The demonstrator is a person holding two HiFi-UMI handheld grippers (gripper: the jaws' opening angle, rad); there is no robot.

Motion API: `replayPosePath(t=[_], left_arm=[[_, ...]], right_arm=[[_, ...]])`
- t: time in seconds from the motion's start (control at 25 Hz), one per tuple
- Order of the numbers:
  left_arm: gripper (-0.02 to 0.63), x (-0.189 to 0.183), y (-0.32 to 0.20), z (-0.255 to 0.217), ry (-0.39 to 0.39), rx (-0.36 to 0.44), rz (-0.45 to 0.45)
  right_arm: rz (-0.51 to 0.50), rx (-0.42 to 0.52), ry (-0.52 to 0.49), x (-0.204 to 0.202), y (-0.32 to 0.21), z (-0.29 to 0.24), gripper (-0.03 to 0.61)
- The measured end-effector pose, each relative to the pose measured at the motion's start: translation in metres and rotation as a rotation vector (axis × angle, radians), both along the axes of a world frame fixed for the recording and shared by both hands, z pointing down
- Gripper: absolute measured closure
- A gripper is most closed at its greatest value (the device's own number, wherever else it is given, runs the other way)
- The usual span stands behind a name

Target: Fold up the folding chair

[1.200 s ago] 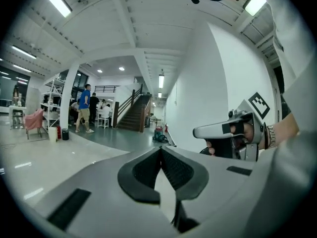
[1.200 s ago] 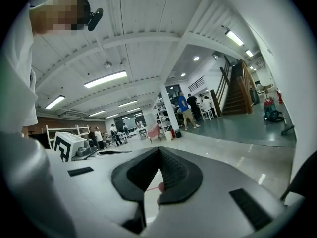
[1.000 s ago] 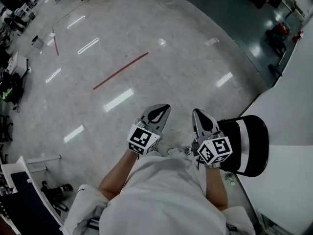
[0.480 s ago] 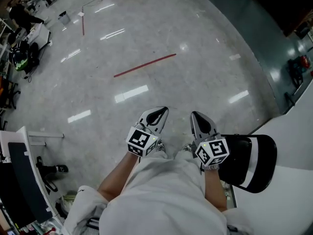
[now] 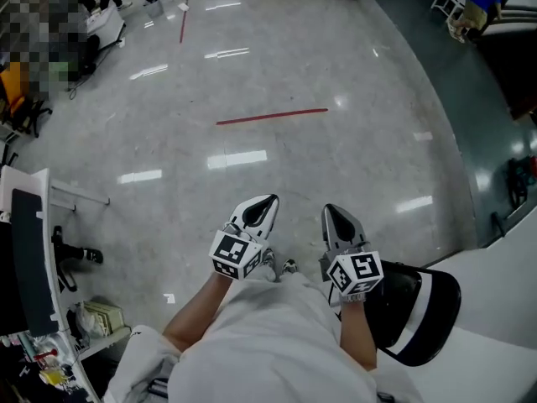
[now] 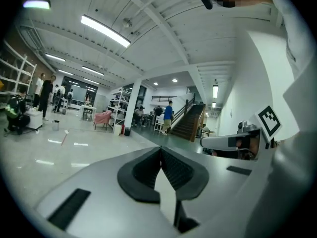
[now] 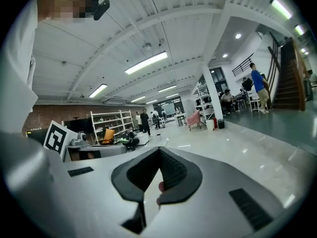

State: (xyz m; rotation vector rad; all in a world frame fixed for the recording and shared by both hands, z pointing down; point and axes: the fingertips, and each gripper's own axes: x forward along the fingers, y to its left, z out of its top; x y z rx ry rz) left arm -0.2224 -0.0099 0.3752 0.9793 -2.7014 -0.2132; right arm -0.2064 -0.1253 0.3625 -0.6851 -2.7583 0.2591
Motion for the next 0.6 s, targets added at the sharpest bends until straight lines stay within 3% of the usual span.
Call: replayPosePath(t=[0.2,0.6], left_arm=[[0.601,0.012,0.011,-0.005,0.000,-0.016,-0.095],[0.601,0.051,-0.014,-0.005,-0.006,-0.072,-0.136]], right_arm=[[-0.067,0.001,-0.010,0.006,0.006,-0.003,0.574],[-0.132,-0.024,-0.008,0.024,-0.008,0.000,0.574]])
